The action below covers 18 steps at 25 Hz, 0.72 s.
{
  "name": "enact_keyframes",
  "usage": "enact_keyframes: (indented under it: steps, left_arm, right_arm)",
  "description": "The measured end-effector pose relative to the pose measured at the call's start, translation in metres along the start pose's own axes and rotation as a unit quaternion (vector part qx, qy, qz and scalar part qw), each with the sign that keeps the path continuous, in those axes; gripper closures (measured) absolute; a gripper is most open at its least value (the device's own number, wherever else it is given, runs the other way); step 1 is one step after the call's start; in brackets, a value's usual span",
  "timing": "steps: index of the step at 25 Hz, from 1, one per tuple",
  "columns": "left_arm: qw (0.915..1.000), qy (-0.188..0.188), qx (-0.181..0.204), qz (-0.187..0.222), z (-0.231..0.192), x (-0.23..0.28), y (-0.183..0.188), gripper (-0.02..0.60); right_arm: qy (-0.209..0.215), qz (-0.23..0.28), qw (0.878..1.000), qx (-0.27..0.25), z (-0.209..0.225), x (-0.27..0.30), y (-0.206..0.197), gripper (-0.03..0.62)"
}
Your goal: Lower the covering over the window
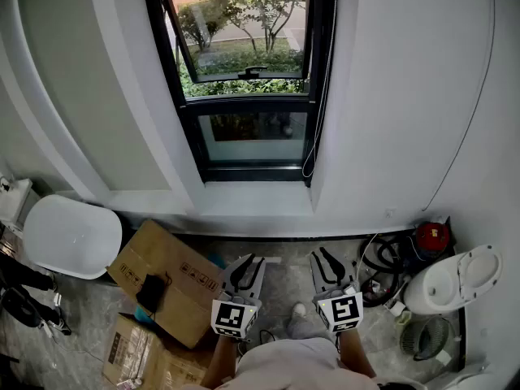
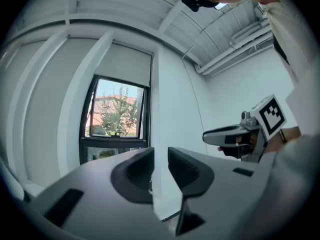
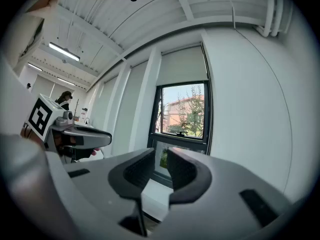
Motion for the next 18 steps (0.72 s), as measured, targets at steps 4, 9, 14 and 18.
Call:
enact_keyframes:
  steps: [4, 9, 14, 18]
  left_arm:
    - [1.0000, 0.000, -0.001, -0.002, -0.011, 0.016, 0.001, 0.491]
    - [0.9999, 0.012, 0.001, -0.010, -0.029, 0.043, -0.004, 0.491]
    - [0.9997, 0.019, -0.001, -0.015, -0.049, 0.079, -0.003, 0.491]
    - [0.9996, 0.025, 0.001, -0.017, -0.062, 0.117, 0.005, 0.491]
  right_arm:
    - [-0.001, 0.007, 1.000, 0.007, 0.007, 0.019, 0.002, 0.533]
    - [0.010, 0.011, 1.000, 0.016, 0.020, 0.051, 0.000, 0.499]
    - [0.026, 0.001, 1.000, 0.017, 0.035, 0.094, -0.003, 0.500]
    - [0.037, -0.001, 0.999, 0.016, 0.058, 0.125, 0.002, 0.500]
Point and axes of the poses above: the fingertips, and each gripper's own axes: x forward along the fingers, z to its right, y out of its top, the point moved 1 cm from there along -x, backward along the fingers, and after that the axes turned 7 degrees about -z, right-handed, at the moved point
